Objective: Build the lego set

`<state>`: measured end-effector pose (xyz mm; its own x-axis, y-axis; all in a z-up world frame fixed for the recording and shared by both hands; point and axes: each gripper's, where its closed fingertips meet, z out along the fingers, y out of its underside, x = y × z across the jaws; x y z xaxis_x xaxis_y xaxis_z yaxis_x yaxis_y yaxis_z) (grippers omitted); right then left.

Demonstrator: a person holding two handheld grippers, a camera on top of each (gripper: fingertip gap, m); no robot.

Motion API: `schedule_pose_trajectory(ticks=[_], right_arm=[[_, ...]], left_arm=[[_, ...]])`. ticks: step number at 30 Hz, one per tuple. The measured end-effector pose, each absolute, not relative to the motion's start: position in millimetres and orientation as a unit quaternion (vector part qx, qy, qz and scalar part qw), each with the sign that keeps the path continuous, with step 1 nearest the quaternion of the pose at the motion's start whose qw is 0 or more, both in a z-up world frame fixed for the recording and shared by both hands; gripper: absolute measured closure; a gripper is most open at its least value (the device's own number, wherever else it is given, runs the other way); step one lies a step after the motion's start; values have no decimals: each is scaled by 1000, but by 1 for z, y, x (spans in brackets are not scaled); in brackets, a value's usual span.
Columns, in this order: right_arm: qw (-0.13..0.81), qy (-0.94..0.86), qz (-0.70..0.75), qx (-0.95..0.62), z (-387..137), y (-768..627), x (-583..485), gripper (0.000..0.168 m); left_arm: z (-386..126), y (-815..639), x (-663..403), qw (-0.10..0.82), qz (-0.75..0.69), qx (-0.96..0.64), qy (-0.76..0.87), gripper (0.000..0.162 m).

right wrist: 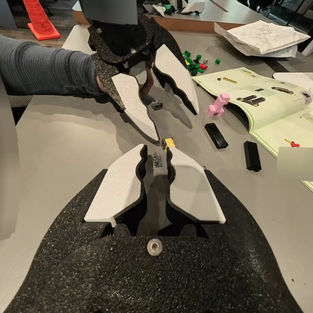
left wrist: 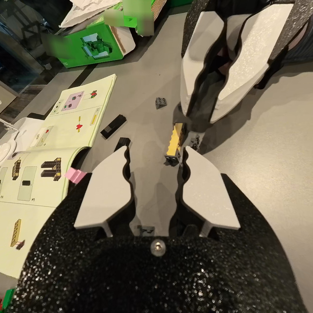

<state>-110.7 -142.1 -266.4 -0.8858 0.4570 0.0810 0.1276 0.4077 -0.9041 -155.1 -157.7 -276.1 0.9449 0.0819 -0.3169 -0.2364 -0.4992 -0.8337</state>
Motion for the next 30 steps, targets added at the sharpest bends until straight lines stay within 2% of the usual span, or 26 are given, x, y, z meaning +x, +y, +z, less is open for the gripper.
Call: schedule_pose_trajectory(ticks=[9,20,30], right_arm=[[132,-802,553,-182,-258,-135,-106,146],[149,-871,437,-166,-292,-144,-108,150],[165,-878,416,-168,-298,-145,-111,153]], left_arm=[[-273,-163,-153,504,142,-850,57,101],[-288,-159,-148,479,128,-866,73,102],[-290,-159,-146,471,129,-869,80,103]])
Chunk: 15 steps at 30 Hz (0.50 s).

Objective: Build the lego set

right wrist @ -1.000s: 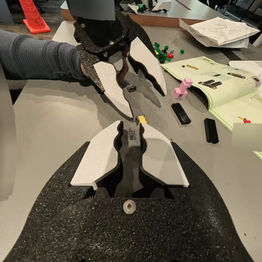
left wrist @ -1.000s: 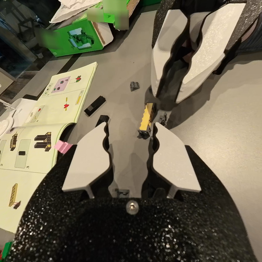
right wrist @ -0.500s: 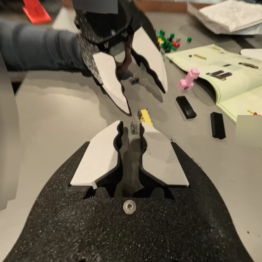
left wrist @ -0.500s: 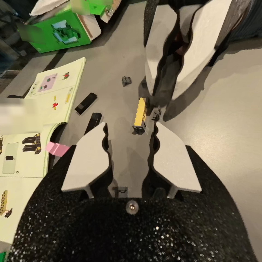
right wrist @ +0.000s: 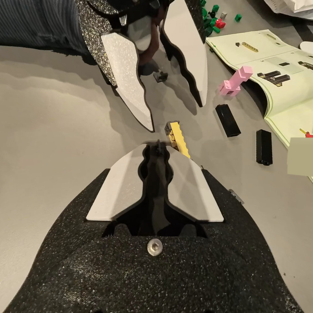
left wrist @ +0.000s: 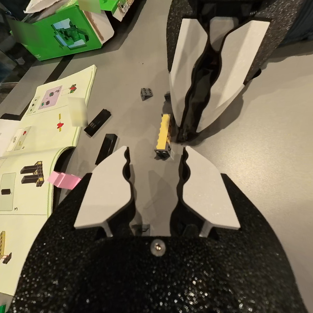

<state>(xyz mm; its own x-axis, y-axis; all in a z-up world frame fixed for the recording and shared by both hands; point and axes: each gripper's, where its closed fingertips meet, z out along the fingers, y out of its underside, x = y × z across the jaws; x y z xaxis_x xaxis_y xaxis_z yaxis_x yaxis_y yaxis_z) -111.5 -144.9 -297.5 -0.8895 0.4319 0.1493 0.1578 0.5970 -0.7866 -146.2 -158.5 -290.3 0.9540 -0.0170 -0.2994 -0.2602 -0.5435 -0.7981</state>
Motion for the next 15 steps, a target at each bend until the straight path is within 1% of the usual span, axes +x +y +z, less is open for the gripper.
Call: schedule_pose_trajectory(ticks=[5,15], right_arm=[[159,-879,416,-172,-298,-145,-112,157],[159,-877,419,-174,-297,-144,-113,159]], left_arm=[[-292,-158,-145,468,129,-870,83,103],[-292,-158,-145,468,129,-870,84,103]])
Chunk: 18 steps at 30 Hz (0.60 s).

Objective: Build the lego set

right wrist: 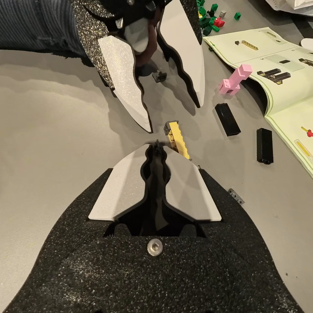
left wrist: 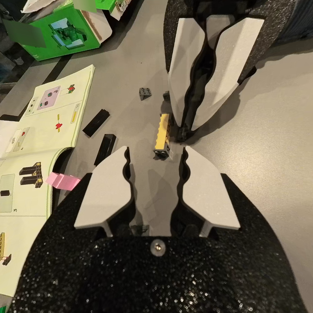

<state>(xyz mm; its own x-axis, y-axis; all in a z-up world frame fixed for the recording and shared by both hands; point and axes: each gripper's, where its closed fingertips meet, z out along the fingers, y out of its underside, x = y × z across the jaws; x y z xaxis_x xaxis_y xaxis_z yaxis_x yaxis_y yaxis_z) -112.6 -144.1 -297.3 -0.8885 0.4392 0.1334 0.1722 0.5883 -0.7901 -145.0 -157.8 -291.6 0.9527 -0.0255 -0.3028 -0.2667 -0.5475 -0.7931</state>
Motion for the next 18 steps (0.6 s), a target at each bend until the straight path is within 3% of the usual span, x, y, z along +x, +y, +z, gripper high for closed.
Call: schedule_pose_trajectory(ticks=[18], right_arm=[[160,-873,425,-176,-296,-144,-113,167]], left_arm=[[-292,-157,-144,467,130,-870,88,103]])
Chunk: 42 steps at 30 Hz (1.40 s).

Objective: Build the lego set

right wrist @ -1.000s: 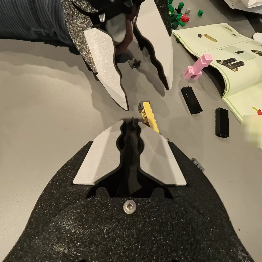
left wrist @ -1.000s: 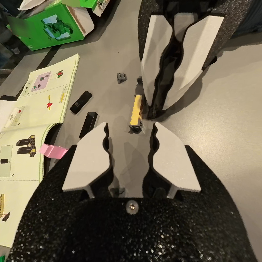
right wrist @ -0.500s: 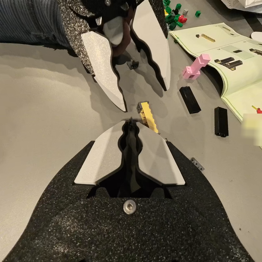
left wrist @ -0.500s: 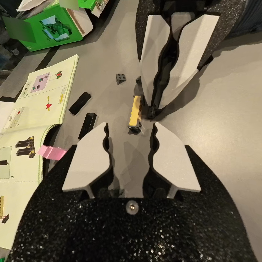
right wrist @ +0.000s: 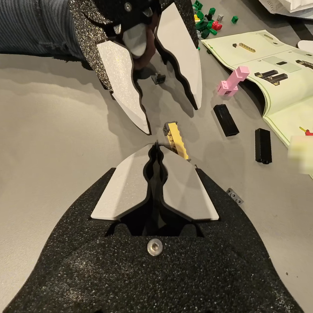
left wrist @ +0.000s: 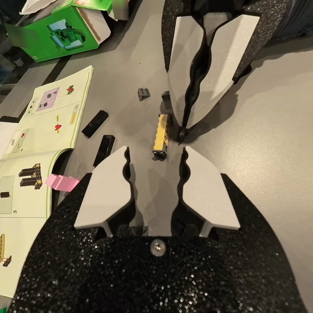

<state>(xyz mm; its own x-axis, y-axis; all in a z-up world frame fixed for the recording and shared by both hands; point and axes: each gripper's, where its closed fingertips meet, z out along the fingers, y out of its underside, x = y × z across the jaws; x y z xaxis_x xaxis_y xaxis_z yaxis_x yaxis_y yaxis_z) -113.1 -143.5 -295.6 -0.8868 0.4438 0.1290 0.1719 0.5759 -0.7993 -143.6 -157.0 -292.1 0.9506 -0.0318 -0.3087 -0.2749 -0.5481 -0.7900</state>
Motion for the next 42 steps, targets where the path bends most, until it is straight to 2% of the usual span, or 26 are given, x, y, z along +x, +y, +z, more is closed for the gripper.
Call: schedule_pose_trajectory(ticks=[17,21,33,37,42], right_arm=[[159,-848,474,-177,-281,-143,-112,167],[148,-837,494,-183,-276,-142,-112,157],[105,-872,454,-152,-292,-141,-92,151],[89,-873,450,-164,-294,-138,-91,142],[77,-889,420,-164,-304,-140,-90,143]], left_arm=[[-288,-158,-146,477,126,-866,79,101],[-292,-159,-144,468,122,-871,89,101],[-295,-159,-141,459,116,-875,100,101],[-295,-159,-141,459,114,-875,101,101],[-295,-159,-141,459,114,-875,101,101]])
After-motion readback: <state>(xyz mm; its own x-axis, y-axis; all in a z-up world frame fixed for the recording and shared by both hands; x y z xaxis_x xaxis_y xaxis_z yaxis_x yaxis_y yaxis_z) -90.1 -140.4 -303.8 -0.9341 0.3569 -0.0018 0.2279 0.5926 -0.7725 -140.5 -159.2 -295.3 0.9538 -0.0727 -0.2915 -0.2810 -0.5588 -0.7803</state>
